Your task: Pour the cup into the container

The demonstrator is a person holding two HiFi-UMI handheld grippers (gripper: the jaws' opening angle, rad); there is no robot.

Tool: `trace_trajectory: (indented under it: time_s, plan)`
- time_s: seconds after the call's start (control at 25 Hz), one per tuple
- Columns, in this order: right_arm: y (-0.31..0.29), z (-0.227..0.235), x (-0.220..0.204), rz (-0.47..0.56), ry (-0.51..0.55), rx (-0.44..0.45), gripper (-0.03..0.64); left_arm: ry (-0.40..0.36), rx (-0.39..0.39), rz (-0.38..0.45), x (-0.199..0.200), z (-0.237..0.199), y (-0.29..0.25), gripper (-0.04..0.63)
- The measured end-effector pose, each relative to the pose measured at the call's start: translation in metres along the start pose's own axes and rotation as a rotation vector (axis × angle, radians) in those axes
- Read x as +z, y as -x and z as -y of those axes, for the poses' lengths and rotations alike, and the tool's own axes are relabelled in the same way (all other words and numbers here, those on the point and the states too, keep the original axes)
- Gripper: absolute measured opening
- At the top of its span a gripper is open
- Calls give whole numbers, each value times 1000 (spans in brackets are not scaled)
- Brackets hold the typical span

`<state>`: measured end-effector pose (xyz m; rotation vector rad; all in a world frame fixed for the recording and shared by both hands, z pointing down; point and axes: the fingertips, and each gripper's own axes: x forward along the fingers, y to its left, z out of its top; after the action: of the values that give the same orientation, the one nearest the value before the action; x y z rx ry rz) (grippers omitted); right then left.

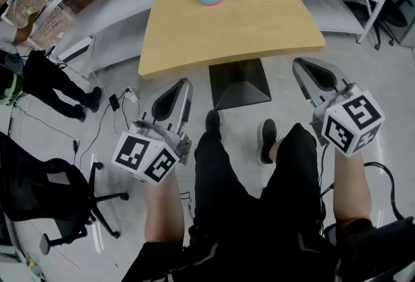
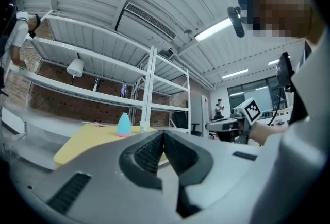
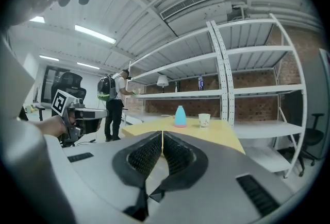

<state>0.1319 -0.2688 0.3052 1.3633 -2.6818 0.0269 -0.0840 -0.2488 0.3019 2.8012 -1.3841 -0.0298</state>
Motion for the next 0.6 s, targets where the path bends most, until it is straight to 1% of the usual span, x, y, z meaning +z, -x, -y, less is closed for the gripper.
trace_trajectory:
  time_s: [0.2,0.4,0.6]
  plan:
    - [79,-43,-14,-13,7,31,9,13,-10,-9,-5,80,53,0]
    - [160,-75,-17,5,17,40,9,-2,-19,-10,0,153,98,0]
    - [232,-108,-29,12,9,46,9,-10,-39,-34,-6,224,145,0]
